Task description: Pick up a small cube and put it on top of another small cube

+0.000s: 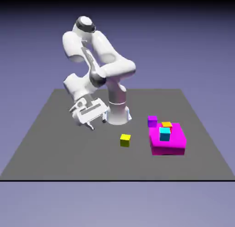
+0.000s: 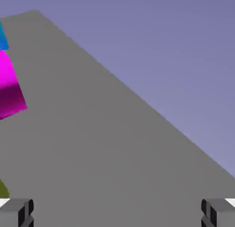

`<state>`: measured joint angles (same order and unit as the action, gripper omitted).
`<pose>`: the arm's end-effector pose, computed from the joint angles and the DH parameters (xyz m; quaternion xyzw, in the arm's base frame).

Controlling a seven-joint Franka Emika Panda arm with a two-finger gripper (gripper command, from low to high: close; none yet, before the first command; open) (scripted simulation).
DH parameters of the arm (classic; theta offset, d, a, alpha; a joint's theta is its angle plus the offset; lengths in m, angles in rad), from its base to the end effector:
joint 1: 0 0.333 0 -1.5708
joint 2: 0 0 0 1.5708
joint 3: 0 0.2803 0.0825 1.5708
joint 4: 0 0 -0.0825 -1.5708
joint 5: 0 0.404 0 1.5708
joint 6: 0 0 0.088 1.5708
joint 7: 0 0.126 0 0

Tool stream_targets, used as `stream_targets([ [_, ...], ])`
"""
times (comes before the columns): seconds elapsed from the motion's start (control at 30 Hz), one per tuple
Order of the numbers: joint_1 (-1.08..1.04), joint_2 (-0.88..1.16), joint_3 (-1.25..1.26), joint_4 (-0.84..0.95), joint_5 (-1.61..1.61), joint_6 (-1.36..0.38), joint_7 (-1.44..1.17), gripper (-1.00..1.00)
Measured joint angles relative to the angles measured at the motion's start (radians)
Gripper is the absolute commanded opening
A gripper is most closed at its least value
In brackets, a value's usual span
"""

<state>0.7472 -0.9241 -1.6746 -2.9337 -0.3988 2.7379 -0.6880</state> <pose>0.3391 -0.1025 0.1733 -0.9144 -0.1059 -0.2478 0.3021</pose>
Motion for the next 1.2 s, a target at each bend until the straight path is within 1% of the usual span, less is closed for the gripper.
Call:
stream_targets([
  [0.4, 0.191, -0.092, -0.435, -0.032, -0.104, -0.078, -0.371, 0.0],
  [0.47, 0.197, -0.095, -0.448, -0.033, -0.107, -0.08, -0.383, 0.0],
  [0.77, 0.523, -0.172, -0.68, 0.016, -0.157, 0.175, -0.377, 0.0],
  [0.8, 0.534, -0.175, -0.688, 0.018, -0.159, 0.185, -0.377, -1.0],
  [0.87, 0.534, -0.175, -0.688, 0.018, -0.159, 0.184, -0.377, -1.0],
  [1.17, 0.208, -0.098, -0.457, -0.031, -0.109, -0.072, -0.382, -1.0],
  [1.2, 0.221, -0.096, -0.424, -0.027, -0.091, -0.077, -0.366, -1.0],
])
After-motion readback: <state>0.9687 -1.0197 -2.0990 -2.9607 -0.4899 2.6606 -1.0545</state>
